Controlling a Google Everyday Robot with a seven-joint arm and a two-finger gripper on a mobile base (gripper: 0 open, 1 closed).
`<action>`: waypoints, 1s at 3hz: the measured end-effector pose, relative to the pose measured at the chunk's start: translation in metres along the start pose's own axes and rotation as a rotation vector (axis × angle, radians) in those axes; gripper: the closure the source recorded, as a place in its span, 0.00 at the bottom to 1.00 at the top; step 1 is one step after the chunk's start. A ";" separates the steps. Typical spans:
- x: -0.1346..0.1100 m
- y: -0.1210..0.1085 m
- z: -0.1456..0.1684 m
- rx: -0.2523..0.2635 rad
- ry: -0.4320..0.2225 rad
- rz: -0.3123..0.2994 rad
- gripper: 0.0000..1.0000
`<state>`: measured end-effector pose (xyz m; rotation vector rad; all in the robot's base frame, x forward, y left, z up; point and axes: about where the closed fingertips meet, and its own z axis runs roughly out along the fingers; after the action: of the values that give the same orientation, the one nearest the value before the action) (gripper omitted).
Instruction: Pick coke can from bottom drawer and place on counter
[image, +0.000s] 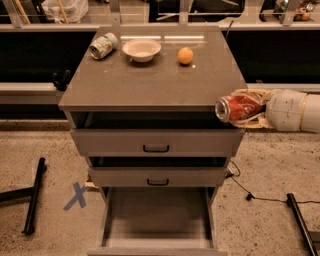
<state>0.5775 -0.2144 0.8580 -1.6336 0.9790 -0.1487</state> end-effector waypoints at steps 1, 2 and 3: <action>0.000 0.000 0.000 -0.001 0.000 0.000 1.00; -0.003 -0.026 0.000 0.055 -0.041 0.051 1.00; 0.003 -0.051 0.005 0.082 -0.067 0.130 1.00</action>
Offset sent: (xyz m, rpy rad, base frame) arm 0.0314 -0.0047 0.0672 0.2394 0.0032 -0.0206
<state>0.6083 -0.2128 0.8991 -1.4861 1.0119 -0.0456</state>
